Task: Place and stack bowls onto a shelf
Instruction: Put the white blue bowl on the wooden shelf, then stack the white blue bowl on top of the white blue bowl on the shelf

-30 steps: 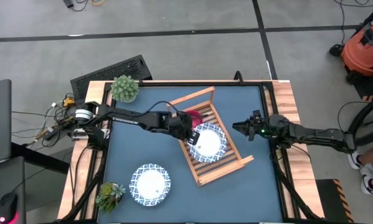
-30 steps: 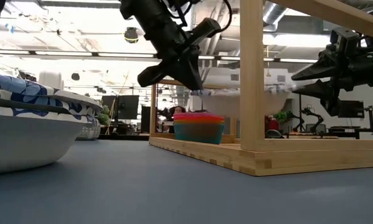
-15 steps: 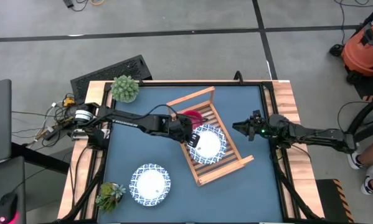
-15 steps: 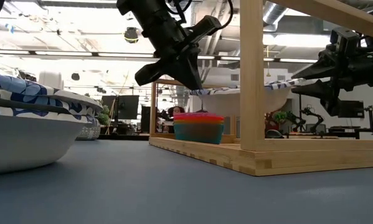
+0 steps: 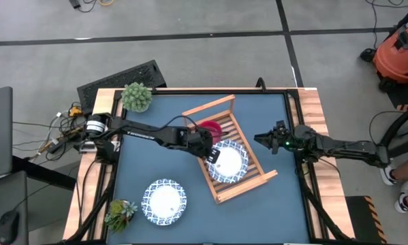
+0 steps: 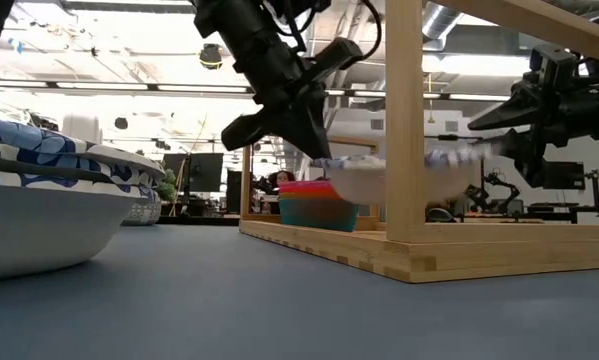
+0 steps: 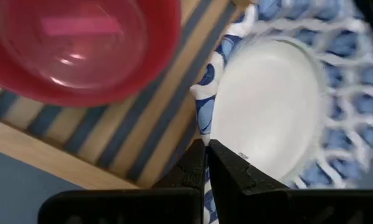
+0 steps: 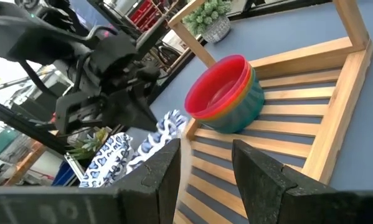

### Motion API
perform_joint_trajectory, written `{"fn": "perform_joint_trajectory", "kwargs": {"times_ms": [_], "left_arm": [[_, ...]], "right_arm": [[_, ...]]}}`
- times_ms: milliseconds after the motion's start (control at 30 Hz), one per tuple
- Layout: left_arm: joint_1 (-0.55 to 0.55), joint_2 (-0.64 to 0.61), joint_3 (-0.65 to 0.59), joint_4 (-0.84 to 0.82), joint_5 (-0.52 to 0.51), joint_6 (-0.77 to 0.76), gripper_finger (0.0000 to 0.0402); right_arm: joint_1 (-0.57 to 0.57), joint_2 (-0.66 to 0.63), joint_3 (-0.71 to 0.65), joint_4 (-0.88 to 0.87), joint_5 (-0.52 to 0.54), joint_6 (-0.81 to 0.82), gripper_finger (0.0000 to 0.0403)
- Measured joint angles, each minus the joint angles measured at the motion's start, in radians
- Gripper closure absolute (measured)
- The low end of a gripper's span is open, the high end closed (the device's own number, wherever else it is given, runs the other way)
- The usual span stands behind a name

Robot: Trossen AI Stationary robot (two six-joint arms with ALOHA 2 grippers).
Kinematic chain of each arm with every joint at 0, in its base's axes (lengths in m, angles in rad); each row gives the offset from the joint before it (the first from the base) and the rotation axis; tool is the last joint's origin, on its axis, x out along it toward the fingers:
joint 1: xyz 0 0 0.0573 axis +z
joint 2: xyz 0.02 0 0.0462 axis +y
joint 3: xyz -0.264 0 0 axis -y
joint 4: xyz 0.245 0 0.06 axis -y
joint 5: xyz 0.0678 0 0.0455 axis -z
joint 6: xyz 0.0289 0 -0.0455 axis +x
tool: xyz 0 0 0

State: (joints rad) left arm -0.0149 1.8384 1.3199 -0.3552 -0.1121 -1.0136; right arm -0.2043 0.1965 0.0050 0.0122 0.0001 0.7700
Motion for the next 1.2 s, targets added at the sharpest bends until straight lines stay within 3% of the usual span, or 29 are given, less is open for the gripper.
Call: {"fn": "perform_joint_trajectory", "kwargs": {"times_ms": [333, 700, 800, 1000, 1200], "left_arm": [[0.008, 0.027, 0.000, -0.010, 0.075, 0.008, 0.0384], [0.011, 0.027, 0.000, 0.022, 0.043, 0.061, 0.0300], [0.022, 0.024, 0.000, 0.018, 0.086, 0.100, 0.0278], [0.039, -0.046, 0.000, -0.101, 0.222, 0.258, 0.0260], [0.037, -0.194, 0.000, -0.335, 0.180, 0.423, 0.0260]], "right_arm": [[0.001, 0.003, 0.000, 0.000, 0.000, -0.003, 0.0232], [0.001, 0.003, 0.000, 0.000, 0.000, -0.008, 0.0232], [0.001, 0.003, 0.000, 0.000, 0.000, -0.008, 0.0232], [0.001, 0.003, 0.000, 0.000, 0.000, -0.015, 0.0232], [0.001, 0.003, 0.000, 0.000, 0.000, -0.019, 0.0232]]}}
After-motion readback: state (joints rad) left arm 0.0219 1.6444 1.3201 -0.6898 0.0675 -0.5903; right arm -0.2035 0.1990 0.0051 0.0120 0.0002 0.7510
